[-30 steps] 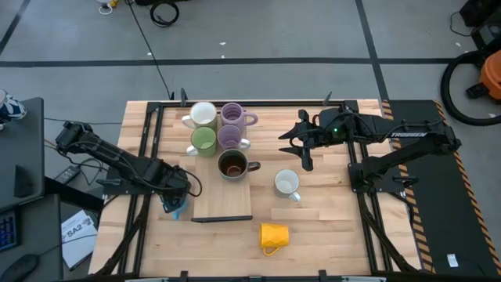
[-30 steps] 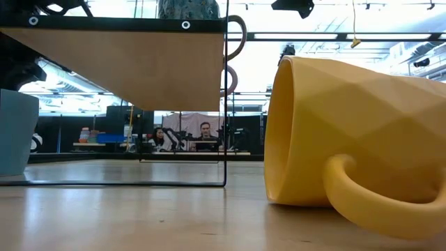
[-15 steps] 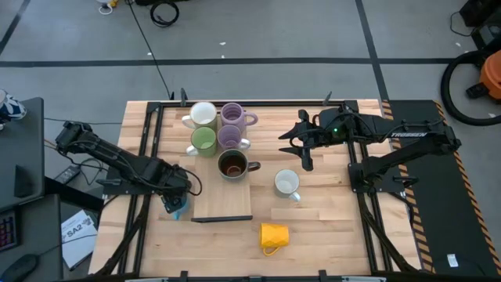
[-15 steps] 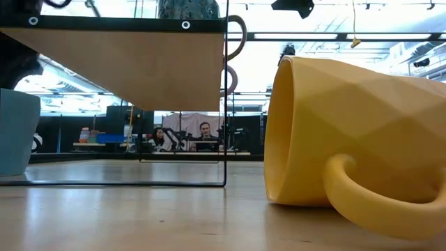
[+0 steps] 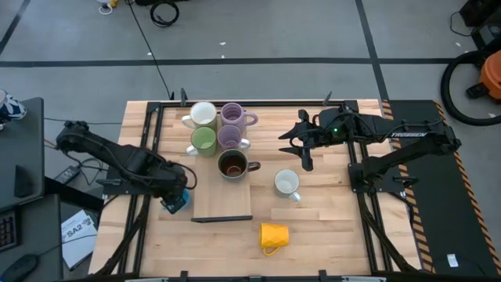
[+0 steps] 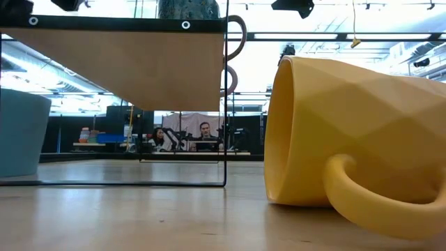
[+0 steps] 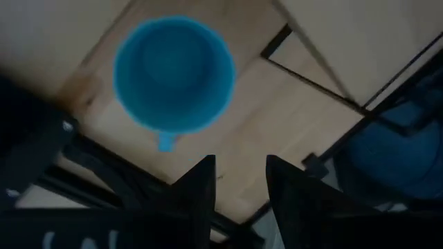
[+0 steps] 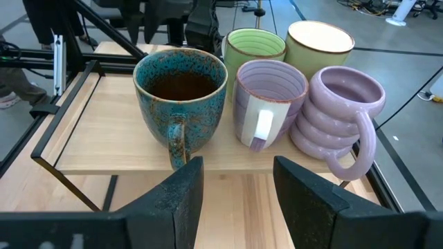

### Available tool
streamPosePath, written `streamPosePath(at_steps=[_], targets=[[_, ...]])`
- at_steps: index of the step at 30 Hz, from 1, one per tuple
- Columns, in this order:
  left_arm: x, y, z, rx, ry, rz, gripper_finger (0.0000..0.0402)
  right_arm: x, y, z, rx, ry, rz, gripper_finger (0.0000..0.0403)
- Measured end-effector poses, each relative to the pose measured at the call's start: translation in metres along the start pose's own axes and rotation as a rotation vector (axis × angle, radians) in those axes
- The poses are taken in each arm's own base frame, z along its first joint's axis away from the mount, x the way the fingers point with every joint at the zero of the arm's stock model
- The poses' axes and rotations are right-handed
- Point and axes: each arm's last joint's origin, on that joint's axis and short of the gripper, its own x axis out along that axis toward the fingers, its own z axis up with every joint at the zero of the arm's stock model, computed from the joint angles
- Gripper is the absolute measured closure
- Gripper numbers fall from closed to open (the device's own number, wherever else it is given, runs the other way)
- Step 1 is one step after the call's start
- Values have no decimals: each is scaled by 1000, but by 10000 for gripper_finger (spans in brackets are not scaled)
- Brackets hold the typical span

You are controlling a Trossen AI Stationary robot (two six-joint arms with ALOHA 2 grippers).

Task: Place coffee mugs
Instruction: Put the blue mug on the shelf

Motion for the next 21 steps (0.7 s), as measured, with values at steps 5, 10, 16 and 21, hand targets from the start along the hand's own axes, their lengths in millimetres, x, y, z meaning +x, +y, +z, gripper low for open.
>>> streamPosePath(at_steps=[5,10,16,21], targets=[[7,-2,-16,7,28,37,269,0,0,0,0,0,0,221],[31,7,-30,93,3,148,269,0,0,0,0,0,0,221],[60,24,-39,128,36,263,269,0,0,0,0,0,0,221],[74,29,-42,157,41,275,269,0,0,0,0,0,0,221]])
